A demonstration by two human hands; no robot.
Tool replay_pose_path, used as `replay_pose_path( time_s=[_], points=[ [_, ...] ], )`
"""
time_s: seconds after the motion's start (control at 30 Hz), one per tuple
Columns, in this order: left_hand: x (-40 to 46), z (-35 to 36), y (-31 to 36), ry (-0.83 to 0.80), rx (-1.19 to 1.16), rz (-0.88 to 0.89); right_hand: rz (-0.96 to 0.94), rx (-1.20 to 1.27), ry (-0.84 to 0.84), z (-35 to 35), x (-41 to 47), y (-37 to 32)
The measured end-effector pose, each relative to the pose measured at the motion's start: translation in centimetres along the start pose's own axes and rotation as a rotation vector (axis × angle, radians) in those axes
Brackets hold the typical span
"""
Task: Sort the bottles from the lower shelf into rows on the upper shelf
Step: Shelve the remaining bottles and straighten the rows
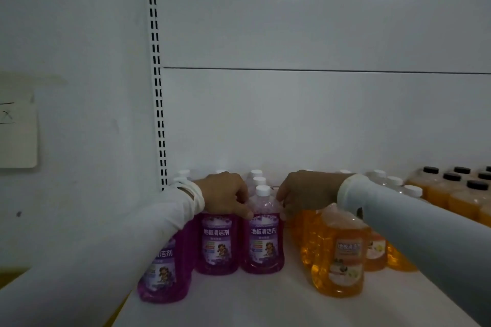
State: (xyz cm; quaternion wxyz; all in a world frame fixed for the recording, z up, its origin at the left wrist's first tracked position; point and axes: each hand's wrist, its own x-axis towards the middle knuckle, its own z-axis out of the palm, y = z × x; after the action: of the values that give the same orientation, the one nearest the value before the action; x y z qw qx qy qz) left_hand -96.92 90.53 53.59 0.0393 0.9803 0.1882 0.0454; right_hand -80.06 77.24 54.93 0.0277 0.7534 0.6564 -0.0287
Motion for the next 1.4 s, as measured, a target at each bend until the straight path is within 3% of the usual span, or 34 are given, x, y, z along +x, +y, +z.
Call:
replay_pose_path(
  time_s=[0.17, 0.47, 0.73, 0.9, 1.07, 1.4],
  points=[
    [-0.4, 0.5, 0.5, 0.044, 0.05, -0.047, 0.067, 0.011, 0.14, 1.2, 0.0, -1.0],
    [-1.2, 1.4, 0.2, 0.114, 0.1, -0.056, 0.141, 0.027, 0.153, 1.8, -1.1, -2.2],
    [-2.7, 1.1, 1.0, 0.163, 0.081, 0.038, 0.147, 0.051, 0.245, 0.5, -4.7, -1.7],
    [-3.8, 0.0, 3.6, 0.278, 0.054, 0.104, 0.134, 0.073, 0.342, -1.1, -8.5, -0.2],
    [-2.8, -0.2, 8.6, 0.196, 0.037, 0.117, 0.164, 0.122, 0.364, -1.6, -12.0, 3.9],
    [1.1, 4.3, 14.7, 0.098, -0.215, -0.026, 0.044, 0.146, 0.107, 2.1, -13.6, 9.3]
  ],
)
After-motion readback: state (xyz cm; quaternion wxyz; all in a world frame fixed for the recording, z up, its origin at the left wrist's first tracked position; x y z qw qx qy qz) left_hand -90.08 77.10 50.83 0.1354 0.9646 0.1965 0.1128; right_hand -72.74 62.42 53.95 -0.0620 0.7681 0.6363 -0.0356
